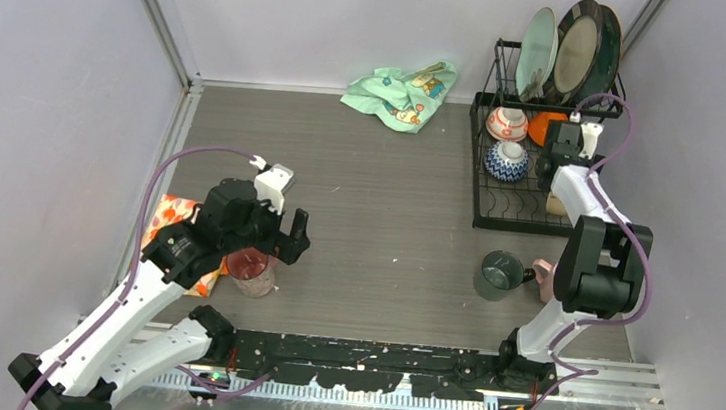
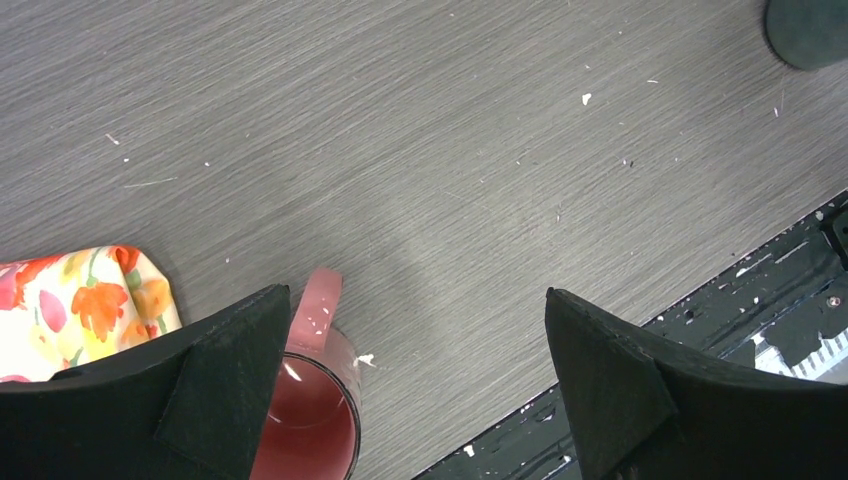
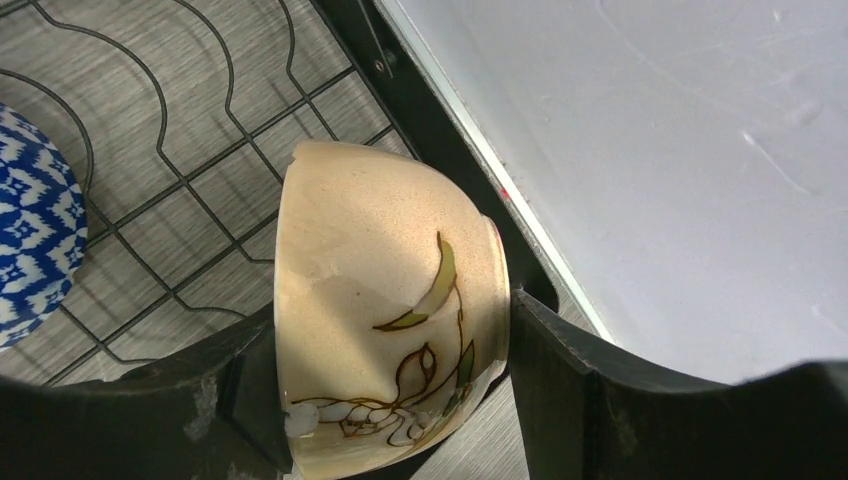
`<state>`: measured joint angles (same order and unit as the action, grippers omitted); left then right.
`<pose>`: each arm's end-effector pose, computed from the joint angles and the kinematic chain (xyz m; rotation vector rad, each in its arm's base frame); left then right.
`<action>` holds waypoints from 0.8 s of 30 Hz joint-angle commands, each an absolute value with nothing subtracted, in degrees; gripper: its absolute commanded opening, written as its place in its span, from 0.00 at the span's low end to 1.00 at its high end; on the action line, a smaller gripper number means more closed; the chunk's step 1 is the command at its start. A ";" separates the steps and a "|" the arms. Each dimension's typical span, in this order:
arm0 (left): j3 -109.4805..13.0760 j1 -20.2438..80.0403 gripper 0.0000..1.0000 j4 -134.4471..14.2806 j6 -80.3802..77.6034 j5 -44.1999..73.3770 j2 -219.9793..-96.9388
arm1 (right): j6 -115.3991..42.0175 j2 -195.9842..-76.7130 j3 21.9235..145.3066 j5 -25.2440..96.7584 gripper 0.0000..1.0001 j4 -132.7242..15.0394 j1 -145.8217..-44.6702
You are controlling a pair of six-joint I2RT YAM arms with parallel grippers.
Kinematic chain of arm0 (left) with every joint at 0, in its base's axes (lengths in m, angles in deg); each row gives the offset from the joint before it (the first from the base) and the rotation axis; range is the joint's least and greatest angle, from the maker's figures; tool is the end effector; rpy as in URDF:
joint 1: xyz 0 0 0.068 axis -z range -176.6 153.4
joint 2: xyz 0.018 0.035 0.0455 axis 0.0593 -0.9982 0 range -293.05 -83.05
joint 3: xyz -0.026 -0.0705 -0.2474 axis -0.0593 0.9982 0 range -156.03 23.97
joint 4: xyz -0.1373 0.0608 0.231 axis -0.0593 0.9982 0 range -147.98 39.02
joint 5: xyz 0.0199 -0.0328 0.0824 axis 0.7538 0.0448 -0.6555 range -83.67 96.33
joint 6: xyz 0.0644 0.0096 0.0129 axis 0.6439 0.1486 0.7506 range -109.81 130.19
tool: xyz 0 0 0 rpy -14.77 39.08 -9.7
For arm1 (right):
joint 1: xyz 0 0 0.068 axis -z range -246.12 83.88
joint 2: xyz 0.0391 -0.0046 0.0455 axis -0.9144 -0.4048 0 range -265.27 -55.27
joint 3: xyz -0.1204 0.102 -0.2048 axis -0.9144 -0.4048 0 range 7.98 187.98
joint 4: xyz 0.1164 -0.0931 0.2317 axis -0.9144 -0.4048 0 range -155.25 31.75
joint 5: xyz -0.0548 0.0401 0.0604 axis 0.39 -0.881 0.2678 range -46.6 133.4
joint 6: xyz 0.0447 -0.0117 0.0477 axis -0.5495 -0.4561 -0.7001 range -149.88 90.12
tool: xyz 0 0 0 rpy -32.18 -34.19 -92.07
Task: Load the mixed dishes into the dish rack
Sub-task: Turn the bowl upside down on the dish rack.
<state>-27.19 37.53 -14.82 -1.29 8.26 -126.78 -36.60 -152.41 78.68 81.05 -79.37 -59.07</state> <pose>0.1584 -0.1096 0.3050 0.4579 2.1885 -0.4791 0.3816 -0.0797 0.2134 0.5768 2.2417 -0.7850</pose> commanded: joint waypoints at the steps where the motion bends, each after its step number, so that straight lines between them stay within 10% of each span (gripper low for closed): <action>1: -26.95 37.76 1.00 -15.88 -0.29 6.85 -125.24 | -31.37 -154.67 83.40 89.71 0.32 -76.71 -61.48; 10: -26.83 37.76 1.00 -15.81 -0.18 6.77 -124.52 | -31.76 -160.84 85.15 92.34 0.38 -78.69 -65.87; 24: -26.47 37.76 1.00 -16.29 0.08 4.45 -123.70 | -37.18 -159.56 89.87 84.93 0.79 -88.17 -68.75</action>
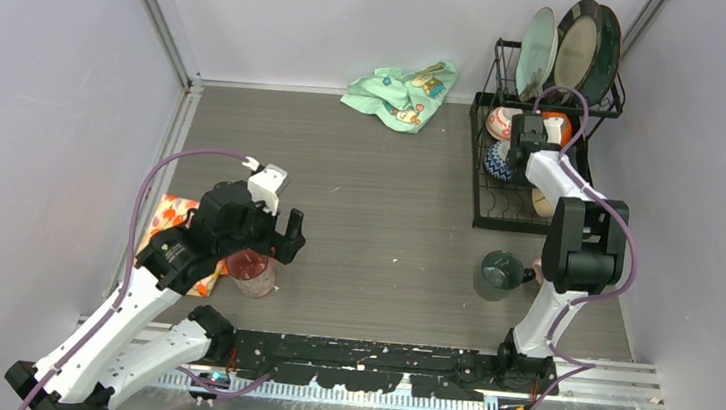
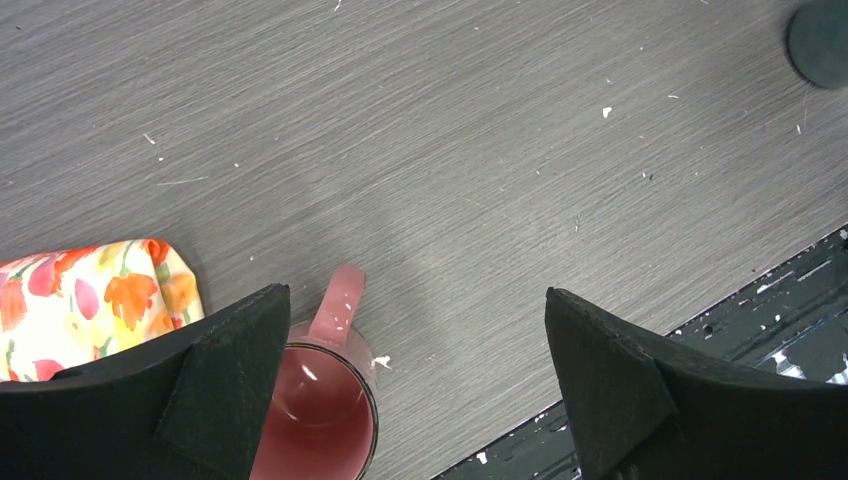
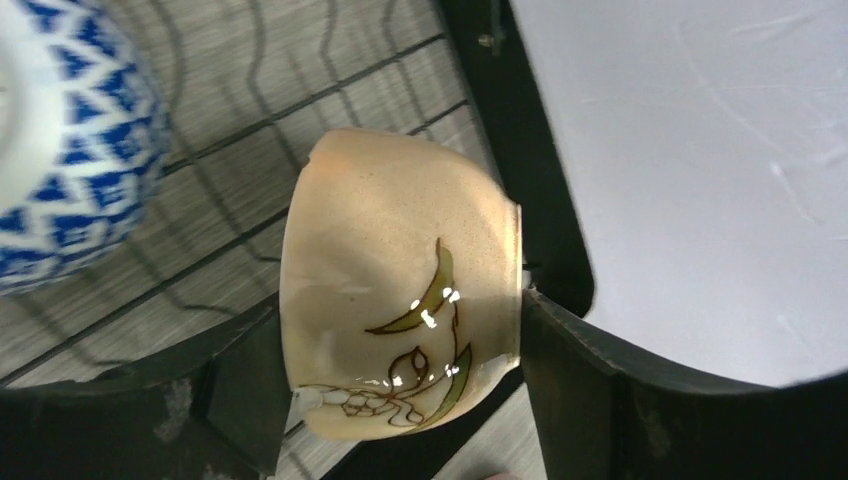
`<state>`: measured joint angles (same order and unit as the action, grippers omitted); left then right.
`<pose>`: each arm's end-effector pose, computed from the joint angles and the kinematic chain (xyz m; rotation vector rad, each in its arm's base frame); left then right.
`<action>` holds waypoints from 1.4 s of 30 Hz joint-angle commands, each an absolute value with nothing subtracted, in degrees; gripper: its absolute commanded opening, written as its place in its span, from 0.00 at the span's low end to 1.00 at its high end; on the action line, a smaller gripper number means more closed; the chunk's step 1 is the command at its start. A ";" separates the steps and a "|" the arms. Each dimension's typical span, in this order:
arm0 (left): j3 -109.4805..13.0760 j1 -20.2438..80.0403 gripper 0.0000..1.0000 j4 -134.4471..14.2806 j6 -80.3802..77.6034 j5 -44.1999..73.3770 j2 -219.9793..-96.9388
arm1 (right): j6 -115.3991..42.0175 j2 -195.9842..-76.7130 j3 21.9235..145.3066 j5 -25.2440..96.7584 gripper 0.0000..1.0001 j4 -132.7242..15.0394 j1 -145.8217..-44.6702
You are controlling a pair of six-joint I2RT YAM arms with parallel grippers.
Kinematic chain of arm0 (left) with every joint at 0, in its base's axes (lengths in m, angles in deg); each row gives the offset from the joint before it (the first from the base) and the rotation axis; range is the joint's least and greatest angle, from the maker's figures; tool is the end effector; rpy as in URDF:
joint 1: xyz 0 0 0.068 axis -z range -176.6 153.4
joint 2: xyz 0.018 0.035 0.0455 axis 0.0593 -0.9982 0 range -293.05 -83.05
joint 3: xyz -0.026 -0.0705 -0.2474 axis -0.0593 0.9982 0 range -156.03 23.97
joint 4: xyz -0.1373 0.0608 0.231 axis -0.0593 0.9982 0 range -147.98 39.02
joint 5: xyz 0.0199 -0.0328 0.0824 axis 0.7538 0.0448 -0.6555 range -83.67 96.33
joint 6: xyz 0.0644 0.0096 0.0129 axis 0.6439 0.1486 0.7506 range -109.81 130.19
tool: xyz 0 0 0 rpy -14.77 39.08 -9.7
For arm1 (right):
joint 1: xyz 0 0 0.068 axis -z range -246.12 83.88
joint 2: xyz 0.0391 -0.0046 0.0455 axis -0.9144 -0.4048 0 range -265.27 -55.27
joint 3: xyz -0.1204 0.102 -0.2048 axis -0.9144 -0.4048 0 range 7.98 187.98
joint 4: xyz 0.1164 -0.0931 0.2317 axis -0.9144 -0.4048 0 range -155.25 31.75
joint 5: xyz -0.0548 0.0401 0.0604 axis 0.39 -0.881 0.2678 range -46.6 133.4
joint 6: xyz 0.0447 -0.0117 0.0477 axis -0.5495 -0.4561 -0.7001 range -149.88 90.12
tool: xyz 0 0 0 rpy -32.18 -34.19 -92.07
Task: Load the mixed dishes into the dish rack
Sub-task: Turn the bowl upside down on the dish rack, then move the bowl to the dish rack.
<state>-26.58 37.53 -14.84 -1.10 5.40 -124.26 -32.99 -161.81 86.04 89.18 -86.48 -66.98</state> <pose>0.1531 -0.1028 0.3086 0.4250 2.1521 -0.4360 0.4094 -0.0316 0.1887 0.3458 2.3643 -0.9759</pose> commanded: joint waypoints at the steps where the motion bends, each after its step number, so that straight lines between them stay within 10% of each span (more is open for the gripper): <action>1: -26.48 37.76 1.00 -16.32 0.08 4.48 -123.74 | -37.94 -159.13 89.97 82.70 0.82 -88.74 -68.75; 16: -26.31 37.76 1.00 -16.49 0.26 4.33 -123.22 | -45.15 -150.78 88.84 74.42 0.96 -96.38 -69.33; 27: -26.13 37.76 1.00 -16.43 0.26 4.67 -122.65 | -50.93 -145.69 83.80 57.63 0.50 -92.97 -69.29; 42: -25.78 37.76 1.00 -16.41 0.26 3.53 -121.86 | -53.50 -150.65 78.84 61.62 0.44 -84.77 -68.71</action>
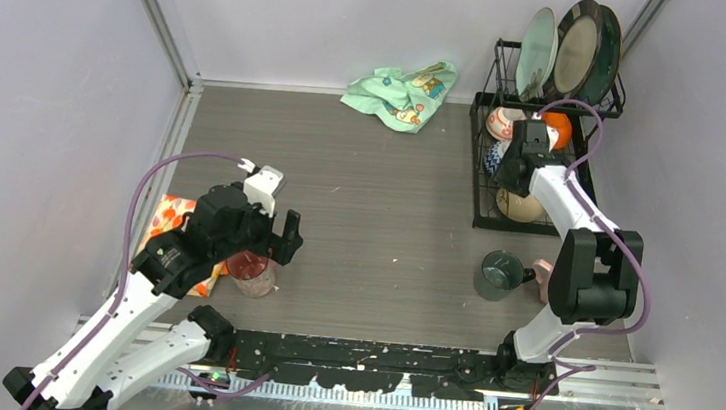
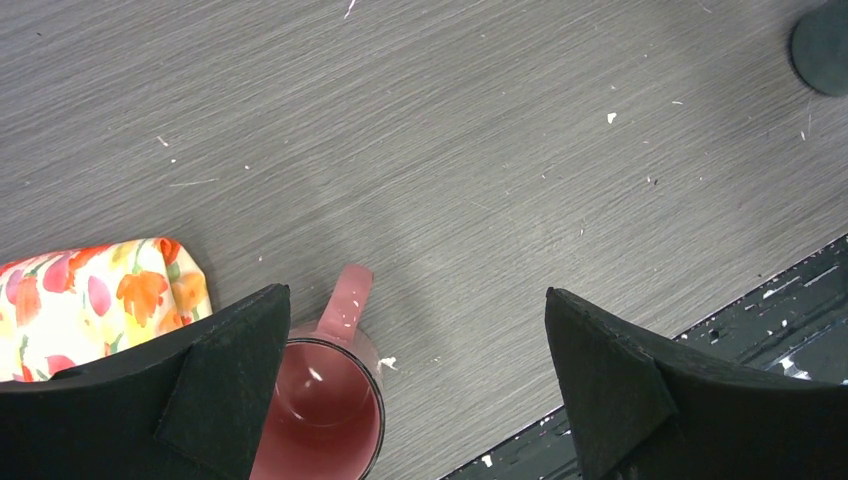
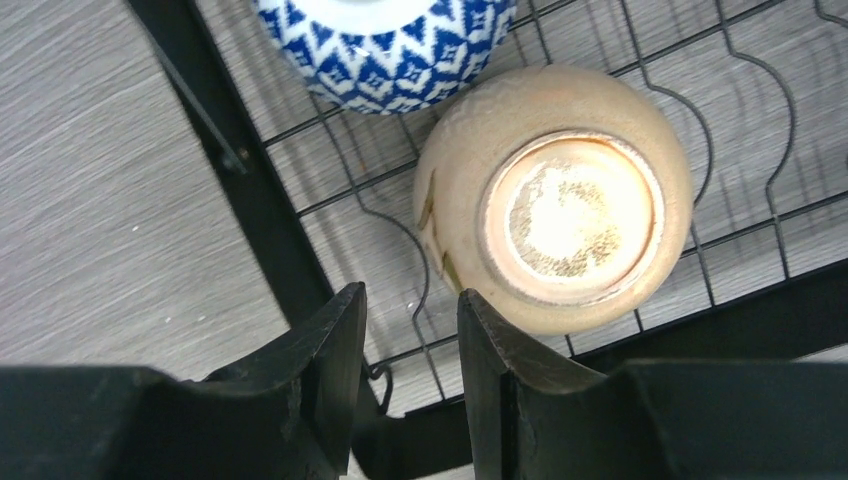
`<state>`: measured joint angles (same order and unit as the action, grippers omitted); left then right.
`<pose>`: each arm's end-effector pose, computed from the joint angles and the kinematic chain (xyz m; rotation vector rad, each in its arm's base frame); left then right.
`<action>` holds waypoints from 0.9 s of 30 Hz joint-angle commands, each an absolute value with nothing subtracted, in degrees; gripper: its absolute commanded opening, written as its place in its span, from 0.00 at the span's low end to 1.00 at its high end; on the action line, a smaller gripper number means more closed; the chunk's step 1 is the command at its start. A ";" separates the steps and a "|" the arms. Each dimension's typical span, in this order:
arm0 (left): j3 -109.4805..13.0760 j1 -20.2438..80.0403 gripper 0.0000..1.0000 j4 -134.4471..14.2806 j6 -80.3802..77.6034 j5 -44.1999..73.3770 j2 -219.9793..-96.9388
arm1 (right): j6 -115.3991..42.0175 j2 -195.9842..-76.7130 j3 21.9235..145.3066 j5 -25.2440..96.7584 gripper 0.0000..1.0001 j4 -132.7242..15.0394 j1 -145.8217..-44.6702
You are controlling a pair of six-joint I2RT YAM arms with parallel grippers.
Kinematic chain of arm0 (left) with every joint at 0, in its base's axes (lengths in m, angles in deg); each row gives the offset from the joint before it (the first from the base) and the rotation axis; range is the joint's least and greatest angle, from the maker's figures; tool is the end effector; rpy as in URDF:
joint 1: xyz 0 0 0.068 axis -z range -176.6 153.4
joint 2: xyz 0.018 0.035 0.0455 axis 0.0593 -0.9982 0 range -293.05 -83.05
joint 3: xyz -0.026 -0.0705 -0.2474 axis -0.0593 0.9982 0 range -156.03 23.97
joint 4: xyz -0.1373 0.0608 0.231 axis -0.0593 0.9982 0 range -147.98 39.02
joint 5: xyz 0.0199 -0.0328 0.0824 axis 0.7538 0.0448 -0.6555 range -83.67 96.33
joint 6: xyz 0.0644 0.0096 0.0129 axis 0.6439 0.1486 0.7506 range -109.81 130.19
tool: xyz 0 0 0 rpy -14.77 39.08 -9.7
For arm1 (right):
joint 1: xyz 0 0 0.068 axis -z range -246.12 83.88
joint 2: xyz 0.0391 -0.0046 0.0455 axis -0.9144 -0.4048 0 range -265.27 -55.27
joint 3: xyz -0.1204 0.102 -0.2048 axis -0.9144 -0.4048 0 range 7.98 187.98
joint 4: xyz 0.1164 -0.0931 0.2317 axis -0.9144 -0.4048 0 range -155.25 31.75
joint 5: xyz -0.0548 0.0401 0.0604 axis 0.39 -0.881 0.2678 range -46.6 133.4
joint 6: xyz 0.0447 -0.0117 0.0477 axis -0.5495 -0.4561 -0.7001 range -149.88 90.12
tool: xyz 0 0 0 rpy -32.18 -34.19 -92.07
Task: Load the mixed dishes into the dish rack
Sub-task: Move the bowl to the dish rack.
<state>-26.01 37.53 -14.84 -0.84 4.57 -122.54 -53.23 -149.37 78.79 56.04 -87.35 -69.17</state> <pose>0.1489 -0.0991 0.3100 0.4167 2.1305 -0.4253 0.3769 0.0085 0.2151 0.5237 2.3994 -0.0739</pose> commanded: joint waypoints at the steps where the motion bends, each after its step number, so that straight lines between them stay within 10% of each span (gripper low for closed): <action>1: -25.78 37.76 1.00 -16.36 0.26 3.48 -121.90 | -53.18 -150.92 78.38 63.14 0.44 -84.34 -68.51; 27: -25.61 37.76 1.00 -16.47 0.52 2.29 -122.12 | -54.86 -140.75 66.36 64.18 0.46 -71.40 -58.90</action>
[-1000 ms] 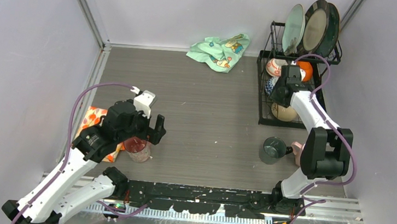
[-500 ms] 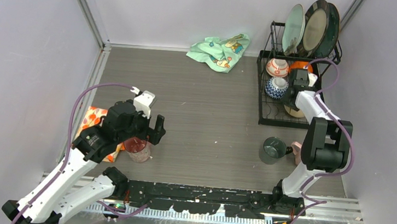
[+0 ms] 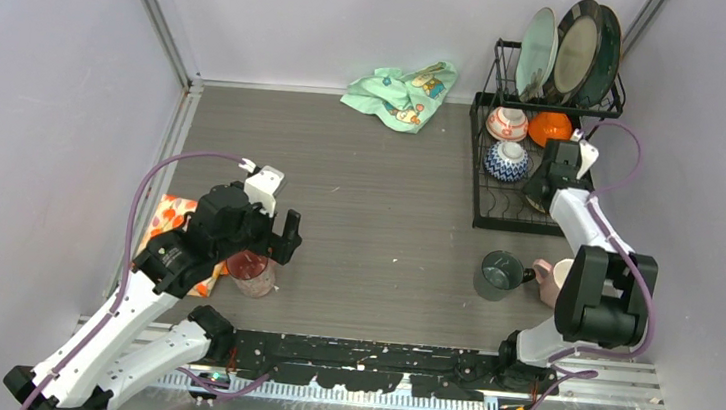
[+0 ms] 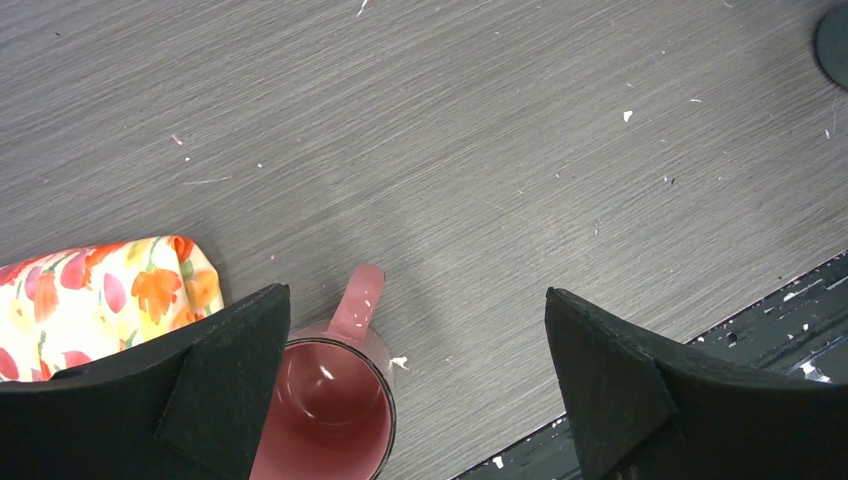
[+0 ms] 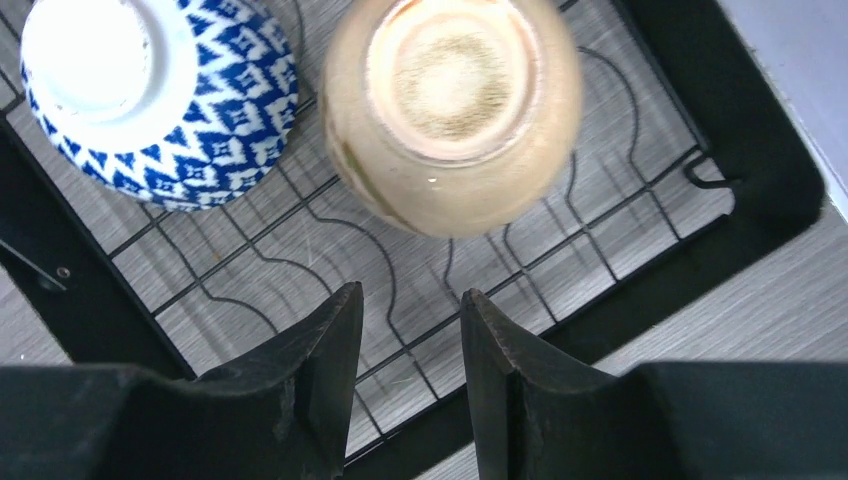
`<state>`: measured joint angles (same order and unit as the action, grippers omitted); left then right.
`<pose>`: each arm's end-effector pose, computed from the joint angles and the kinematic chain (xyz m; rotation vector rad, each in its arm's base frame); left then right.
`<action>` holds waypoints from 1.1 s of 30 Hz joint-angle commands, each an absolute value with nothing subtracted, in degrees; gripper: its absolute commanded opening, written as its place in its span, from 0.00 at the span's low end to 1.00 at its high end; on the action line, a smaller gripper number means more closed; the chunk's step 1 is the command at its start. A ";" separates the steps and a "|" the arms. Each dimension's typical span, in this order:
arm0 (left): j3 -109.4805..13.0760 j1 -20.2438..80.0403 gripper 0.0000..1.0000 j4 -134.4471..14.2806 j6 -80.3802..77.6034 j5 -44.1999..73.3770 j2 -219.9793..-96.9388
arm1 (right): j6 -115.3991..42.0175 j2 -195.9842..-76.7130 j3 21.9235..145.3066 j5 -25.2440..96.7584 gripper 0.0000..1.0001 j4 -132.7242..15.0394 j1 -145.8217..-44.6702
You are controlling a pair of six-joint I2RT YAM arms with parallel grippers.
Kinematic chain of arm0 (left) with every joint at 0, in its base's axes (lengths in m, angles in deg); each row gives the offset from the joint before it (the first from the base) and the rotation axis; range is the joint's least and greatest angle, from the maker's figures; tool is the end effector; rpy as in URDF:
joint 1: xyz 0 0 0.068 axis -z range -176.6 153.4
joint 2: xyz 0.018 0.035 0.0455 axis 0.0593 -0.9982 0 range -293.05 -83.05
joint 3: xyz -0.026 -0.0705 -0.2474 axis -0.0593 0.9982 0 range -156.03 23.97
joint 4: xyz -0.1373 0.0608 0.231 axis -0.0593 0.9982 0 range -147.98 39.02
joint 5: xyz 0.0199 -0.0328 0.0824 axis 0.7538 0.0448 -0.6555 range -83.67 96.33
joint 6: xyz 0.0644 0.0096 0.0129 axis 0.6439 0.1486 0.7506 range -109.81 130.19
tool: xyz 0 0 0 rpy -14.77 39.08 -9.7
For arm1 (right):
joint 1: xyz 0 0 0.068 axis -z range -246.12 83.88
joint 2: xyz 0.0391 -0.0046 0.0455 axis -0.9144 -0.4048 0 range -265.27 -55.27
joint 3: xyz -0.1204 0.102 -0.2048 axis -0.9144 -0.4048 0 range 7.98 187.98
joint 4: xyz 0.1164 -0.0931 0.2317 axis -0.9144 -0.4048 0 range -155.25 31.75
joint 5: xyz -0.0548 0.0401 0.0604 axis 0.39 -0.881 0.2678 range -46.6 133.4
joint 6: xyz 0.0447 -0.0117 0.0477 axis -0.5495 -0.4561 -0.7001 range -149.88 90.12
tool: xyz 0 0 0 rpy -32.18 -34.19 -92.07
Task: Load the mixed dishes into the dish rack
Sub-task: Move the bowl to the dish rack.
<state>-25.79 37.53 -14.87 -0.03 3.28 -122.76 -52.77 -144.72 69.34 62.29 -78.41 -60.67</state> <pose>0.1503 -0.0986 0.3081 0.4193 2.1320 -0.3913 0.3544 -0.0510 0.2009 0.7243 2.2554 -0.2522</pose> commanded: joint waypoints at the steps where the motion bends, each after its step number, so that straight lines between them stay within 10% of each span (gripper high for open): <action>1: -25.61 37.76 1.00 -16.47 0.52 2.28 -122.08 | -55.31 -140.30 65.47 63.77 0.46 -70.56 -58.19; 33: -25.52 37.76 1.00 -16.85 1.05 0.97 -124.71 | -65.38 -160.25 68.91 47.50 0.43 -42.43 -47.44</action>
